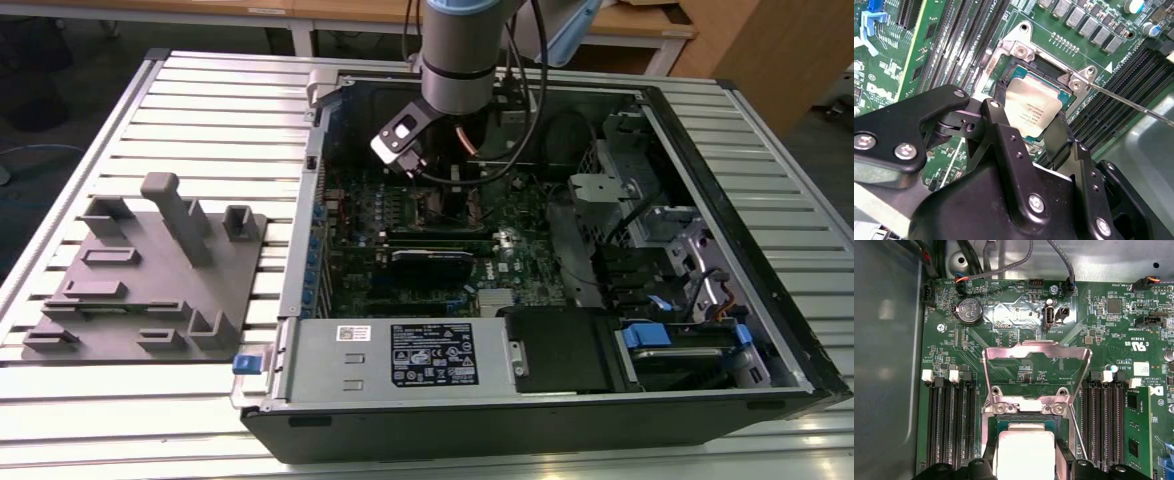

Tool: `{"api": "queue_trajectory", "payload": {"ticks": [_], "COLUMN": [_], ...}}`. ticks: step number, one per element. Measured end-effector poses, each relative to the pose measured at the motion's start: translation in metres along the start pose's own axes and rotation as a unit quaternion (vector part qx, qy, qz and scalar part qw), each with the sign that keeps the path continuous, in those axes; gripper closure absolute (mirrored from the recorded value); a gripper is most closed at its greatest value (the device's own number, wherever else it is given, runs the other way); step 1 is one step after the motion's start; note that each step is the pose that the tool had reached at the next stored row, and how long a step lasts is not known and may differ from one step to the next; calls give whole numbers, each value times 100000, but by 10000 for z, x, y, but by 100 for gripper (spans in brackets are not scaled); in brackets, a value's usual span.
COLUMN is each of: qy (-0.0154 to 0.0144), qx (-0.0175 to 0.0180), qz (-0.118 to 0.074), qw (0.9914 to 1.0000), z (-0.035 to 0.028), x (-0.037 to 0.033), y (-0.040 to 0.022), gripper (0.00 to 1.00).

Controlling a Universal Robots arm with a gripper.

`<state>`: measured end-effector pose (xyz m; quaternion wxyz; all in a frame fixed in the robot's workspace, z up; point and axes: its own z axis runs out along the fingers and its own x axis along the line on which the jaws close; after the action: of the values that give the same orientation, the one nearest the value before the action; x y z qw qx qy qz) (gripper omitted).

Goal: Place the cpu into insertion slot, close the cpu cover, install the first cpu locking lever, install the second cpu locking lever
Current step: 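Place the cpu into insertion slot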

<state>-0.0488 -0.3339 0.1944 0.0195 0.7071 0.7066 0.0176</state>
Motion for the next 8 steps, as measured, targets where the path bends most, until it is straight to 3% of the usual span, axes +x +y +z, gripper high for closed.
{"api": "queue_trajectory", "payload": {"ticks": [8], "qy": [-3], "qx": [-4], "qz": [2], "qw": [100000], "z": [17], "x": [-3], "y": [-1], "gripper": [46]}}
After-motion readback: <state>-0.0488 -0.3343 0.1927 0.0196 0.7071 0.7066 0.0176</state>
